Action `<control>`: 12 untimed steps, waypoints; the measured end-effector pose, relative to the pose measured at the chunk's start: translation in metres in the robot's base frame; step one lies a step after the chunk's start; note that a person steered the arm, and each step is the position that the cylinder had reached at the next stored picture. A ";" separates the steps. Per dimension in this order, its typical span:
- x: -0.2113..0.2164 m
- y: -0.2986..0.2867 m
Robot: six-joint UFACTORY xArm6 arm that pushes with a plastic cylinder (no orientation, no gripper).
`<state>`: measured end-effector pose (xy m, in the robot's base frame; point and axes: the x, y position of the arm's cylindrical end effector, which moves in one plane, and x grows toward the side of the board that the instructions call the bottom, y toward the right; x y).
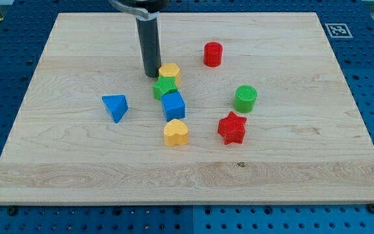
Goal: Move the yellow hexagon to the bottom of the green star
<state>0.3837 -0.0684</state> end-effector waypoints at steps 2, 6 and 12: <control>-0.040 0.028; -0.053 0.050; 0.031 0.050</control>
<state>0.4147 -0.0183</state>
